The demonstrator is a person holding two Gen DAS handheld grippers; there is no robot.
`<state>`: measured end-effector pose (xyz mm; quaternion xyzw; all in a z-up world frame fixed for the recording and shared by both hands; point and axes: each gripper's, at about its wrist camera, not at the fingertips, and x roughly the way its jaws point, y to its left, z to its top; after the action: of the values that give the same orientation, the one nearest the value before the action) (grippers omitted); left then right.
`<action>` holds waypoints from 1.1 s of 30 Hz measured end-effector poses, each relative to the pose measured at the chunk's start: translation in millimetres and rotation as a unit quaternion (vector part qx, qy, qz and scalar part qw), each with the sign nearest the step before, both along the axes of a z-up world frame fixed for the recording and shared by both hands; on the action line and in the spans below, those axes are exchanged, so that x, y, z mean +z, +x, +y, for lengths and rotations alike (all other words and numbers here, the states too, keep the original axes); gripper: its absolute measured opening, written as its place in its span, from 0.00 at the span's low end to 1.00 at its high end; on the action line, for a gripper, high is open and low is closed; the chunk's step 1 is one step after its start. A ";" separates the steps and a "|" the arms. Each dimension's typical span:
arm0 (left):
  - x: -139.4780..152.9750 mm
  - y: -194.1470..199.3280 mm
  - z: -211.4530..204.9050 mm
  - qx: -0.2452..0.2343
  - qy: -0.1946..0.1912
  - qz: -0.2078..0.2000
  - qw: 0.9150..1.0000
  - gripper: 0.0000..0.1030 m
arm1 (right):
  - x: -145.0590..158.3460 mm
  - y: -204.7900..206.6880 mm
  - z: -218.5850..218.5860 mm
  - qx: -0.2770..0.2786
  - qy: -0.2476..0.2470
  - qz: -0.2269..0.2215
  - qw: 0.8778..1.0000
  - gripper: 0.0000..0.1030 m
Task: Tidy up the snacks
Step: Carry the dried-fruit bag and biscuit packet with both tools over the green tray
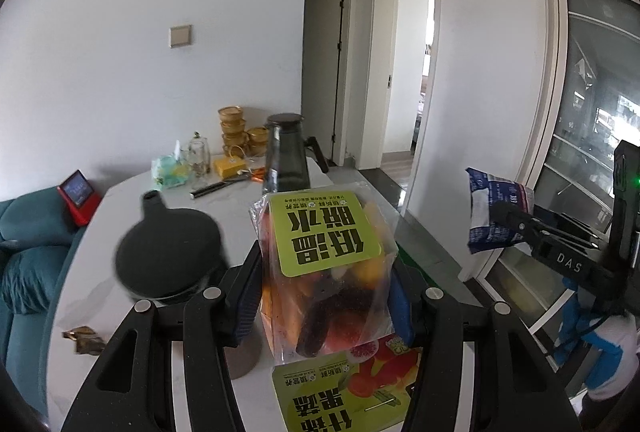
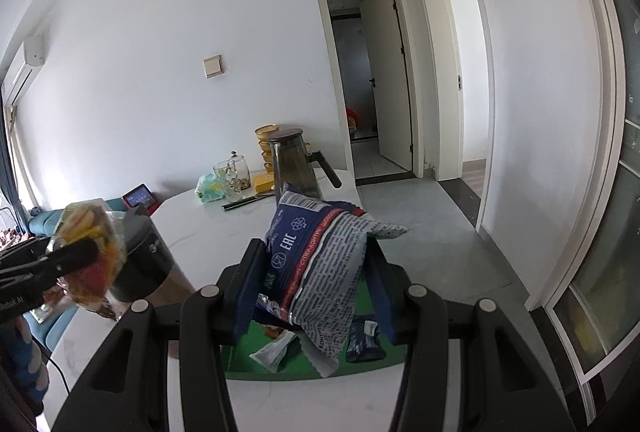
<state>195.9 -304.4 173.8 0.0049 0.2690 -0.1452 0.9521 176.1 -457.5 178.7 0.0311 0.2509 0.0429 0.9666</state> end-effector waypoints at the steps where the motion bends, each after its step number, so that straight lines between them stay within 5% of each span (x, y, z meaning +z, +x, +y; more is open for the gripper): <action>1: -5.0 6.0 -5.8 -0.001 0.001 0.004 1.000 0.48 | -1.9 3.4 -1.3 0.000 0.000 0.002 1.000 0.31; 33: -128.8 123.4 -81.9 0.000 0.035 0.106 0.994 0.48 | -130.1 139.3 -18.3 0.003 -0.010 0.101 0.995 0.31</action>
<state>319.3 -386.4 45.1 0.0226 0.3732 -0.1358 0.9175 315.4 -475.9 48.6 0.0245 0.3477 0.0401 0.9364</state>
